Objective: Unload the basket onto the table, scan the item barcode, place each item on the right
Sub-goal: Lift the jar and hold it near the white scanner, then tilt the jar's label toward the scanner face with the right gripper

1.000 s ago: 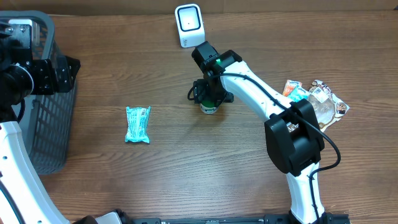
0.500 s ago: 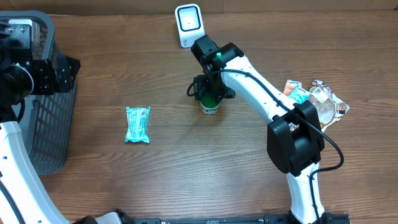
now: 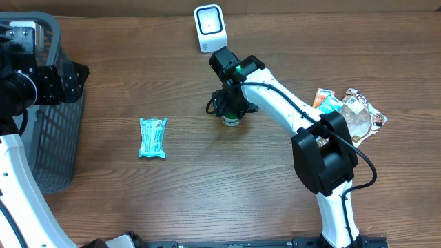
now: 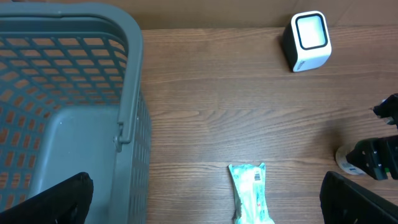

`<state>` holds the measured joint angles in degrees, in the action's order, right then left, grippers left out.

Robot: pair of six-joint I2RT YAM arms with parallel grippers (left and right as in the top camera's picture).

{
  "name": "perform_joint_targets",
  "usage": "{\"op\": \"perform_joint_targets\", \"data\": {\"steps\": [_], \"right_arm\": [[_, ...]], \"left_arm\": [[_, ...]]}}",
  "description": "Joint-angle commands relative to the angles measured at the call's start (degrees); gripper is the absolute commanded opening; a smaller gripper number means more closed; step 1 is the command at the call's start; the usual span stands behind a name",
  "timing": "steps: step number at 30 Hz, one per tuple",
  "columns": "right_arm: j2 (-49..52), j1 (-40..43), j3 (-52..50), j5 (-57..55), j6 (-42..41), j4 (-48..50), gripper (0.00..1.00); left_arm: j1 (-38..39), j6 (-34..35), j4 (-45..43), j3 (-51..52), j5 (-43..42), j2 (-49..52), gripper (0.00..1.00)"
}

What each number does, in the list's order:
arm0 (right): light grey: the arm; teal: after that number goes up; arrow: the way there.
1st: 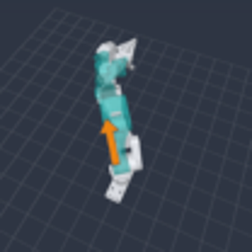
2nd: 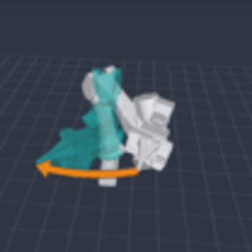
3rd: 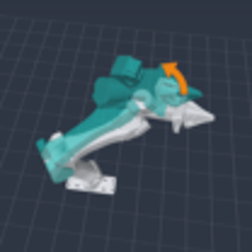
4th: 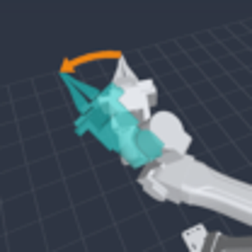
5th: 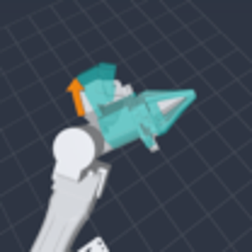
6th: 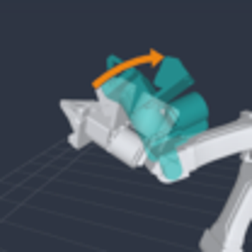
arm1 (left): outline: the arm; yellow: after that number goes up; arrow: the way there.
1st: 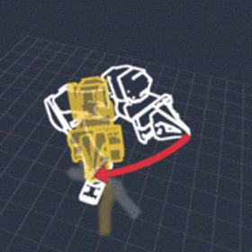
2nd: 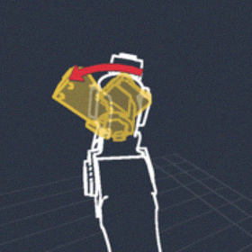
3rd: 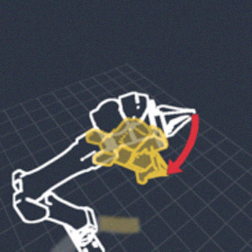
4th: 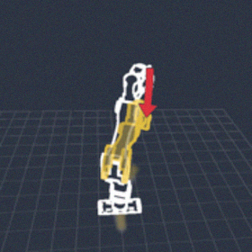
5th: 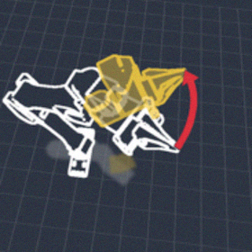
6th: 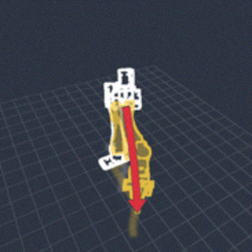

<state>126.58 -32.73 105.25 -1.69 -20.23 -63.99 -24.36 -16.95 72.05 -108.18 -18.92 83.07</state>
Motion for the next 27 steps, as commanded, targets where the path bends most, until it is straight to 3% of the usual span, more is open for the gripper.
{"op": "perform_joint_targets", "data": {"steps": [1, 11, 15, 19, 27], "right_arm": [[-1.3, 0.0, 0.0, -1.2, 0.8, 0.3, 0.76], [-1.3, 0.1, 1.2, -0.1, 1.0, -1.9, 0.67], [-1.3, 0.7, 4.1, 3.7, 0.9, -4.9, 0.53], [-1.5, 2.1, 8.9, 9.0, 0.7, -8.3, 0.44], [-1.6, 7.5, 18.7, 29.6, 0.8, -13.3, 0.44]], "left_arm": [[0.4, -1.1, 0.0, 0.1, -0.6, 0.1, 1.0], [0.4, -1.1, 0.0, 0.1, -0.6, 0.1, 0.99], [0.4, -1.1, 0.0, 0.1, -0.6, 0.1, 1.0], [0.4, -1.1, 0.0, 0.1, -0.6, 0.1, 1.0], [0.4, -1.1, 0.0, 0.1, -0.6, 0.1, 1.0]]}}
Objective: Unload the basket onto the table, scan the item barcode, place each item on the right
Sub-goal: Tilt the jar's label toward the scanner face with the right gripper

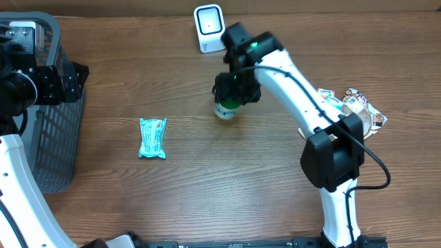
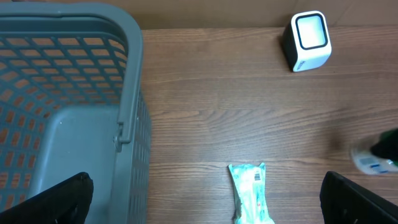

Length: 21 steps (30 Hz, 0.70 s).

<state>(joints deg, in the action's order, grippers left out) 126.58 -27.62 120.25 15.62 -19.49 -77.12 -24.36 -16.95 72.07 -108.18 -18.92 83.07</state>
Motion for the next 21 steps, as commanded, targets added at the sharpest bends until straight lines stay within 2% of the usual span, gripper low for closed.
{"op": "perform_joint_targets", "data": {"steps": [1, 6, 11, 15, 21], "right_arm": [[-1.6, 3.5, 4.5, 16.5, 0.0, -0.1, 0.44], [-1.6, 9.2, 5.2, 36.2, 0.0, 2.8, 0.43], [-1.6, 13.7, 5.2, 50.1, 0.0, 4.6, 0.43], [-1.6, 15.5, 5.2, 54.8, 0.0, 4.6, 0.43], [-1.6, 15.7, 5.2, 55.7, 0.0, 4.6, 0.43]], "left_arm": [[0.4, -1.1, -0.1, 0.1, -0.6, 0.1, 1.0], [0.4, -1.1, -0.1, 0.1, -0.6, 0.1, 1.0], [0.4, -1.1, -0.1, 0.1, -0.6, 0.1, 0.99], [0.4, -1.1, -0.1, 0.1, -0.6, 0.1, 1.0], [0.4, -1.1, -0.1, 0.1, -0.6, 0.1, 0.99]]}}
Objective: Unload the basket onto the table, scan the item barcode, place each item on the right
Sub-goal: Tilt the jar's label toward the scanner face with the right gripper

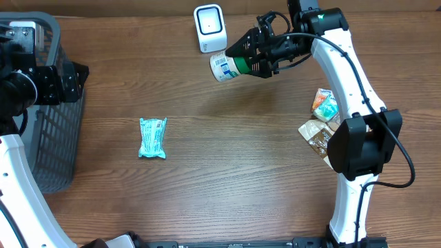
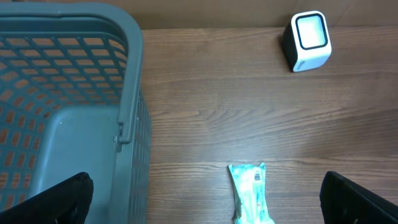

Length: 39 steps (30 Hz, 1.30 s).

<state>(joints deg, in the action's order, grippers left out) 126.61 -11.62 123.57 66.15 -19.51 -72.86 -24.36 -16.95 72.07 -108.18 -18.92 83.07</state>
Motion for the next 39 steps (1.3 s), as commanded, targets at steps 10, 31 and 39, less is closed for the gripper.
{"op": "perform_joint_targets", "data": {"steps": [10, 31, 39], "right_arm": [[-1.6, -0.4, 1.9, 5.0, 0.1, 0.6, 0.42], [-1.6, -22.9, 1.9, -74.7, 0.3, 7.6, 0.43], [-0.7, -24.9, 0.5, -95.7, 11.8, 30.1, 0.43]], "left_arm": [[0.4, -1.1, -0.1, 0.1, -0.6, 0.1, 1.0], [0.4, -1.1, 0.0, 0.1, -0.6, 0.1, 1.0], [0.4, -1.1, -0.1, 0.1, -0.6, 0.1, 0.99]]}}
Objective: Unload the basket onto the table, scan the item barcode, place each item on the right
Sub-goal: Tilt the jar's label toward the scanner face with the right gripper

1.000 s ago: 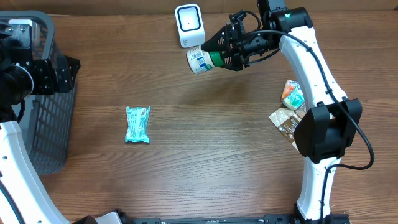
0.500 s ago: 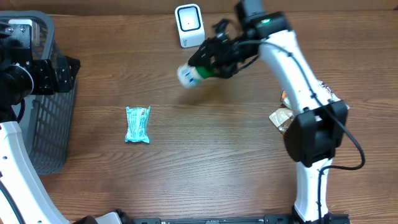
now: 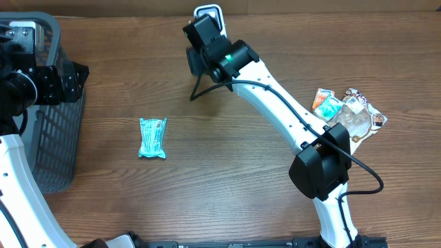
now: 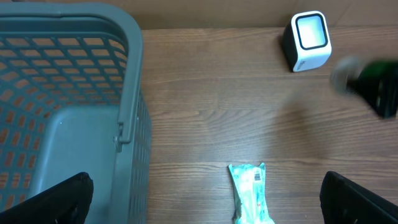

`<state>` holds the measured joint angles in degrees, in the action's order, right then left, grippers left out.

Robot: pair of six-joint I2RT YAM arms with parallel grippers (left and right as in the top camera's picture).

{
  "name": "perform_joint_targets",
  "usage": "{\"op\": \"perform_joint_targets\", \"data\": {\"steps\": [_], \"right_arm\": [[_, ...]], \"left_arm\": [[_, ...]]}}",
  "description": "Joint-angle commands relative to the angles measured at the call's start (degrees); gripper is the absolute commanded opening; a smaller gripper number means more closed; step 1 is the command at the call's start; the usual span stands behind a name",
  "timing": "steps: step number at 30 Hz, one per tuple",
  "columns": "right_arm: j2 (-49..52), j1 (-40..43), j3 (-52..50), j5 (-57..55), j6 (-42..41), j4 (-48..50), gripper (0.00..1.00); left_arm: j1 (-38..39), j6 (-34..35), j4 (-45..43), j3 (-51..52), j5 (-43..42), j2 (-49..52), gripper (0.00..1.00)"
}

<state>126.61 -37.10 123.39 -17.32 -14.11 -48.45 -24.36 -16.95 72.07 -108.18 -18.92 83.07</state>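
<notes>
The white scanner (image 4: pixel 309 38) stands at the table's far edge; overhead, only its top (image 3: pixel 209 9) shows behind my right arm's wrist (image 3: pixel 210 45). In the left wrist view the green bottle (image 4: pixel 348 67) with a white end is a blur just right of the scanner and in front of it. My right gripper (image 4: pixel 380 94) is shut on it. From overhead the bottle is hidden under the wrist. My left gripper (image 4: pixel 205 208) hangs wide open at the far left, above the basket's edge, with nothing held.
A teal packet (image 3: pixel 152 137) lies left of centre on the table. The grey mesh basket (image 3: pixel 41 138) stands at the left edge. Several snack packets (image 3: pixel 348 114) lie at the right.
My right gripper held the bottle sideways just right of the scanner with the arm stretched from the right. Now its wrist sits directly in front of the scanner. The left arm is unchanged.
My right gripper was down on the bottle standing mid-table. Then it had the bottle a little nearer the scanner. Then the bottle lay sideways in the air beside the scanner, and now it is in front of it. The left arm stayed put.
</notes>
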Motion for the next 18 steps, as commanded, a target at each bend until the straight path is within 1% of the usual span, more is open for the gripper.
{"op": "perform_joint_targets", "data": {"steps": [1, 4, 8, 11, 13, 14, 16, 18], "right_arm": [[-0.3, 0.9, 0.7, -12.4, 7.8, 8.9, 0.43], [1.9, 2.1, 0.7, -12.7, 11.5, 18.8, 0.43], [5.8, 3.9, 0.7, -12.6, 15.4, 30.4, 0.38], [8.7, 5.0, 0.7, -12.6, 16.3, 36.3, 0.38], [10.6, 5.6, 0.7, -11.8, 19.0, 39.7, 0.38], [11.6, 5.7, 0.7, -11.4, 20.3, 41.2, 0.39], [13.4, 5.9, 0.7, -11.0, 23.8, 44.9, 0.44], [14.7, 5.9, 0.7, -10.8, 26.9, 47.3, 0.45]], "left_arm": [[0.4, -1.1, -0.1, 0.1, -0.6, 0.1, 0.99], [0.4, -1.1, -0.1, 0.1, -0.6, 0.1, 1.0], [0.4, -1.1, 0.0, 0.1, -0.6, 0.1, 1.0], [0.4, -1.1, -0.1, 0.1, -0.6, 0.1, 0.99], [0.4, -1.1, -0.1, 0.1, -0.6, 0.1, 1.0], [0.4, -1.1, -0.1, 0.1, -0.6, 0.1, 1.0], [0.4, -1.1, -0.1, 0.1, -0.6, 0.1, 1.0], [0.4, -1.1, -0.1, 0.1, -0.6, 0.1, 1.0]]}}
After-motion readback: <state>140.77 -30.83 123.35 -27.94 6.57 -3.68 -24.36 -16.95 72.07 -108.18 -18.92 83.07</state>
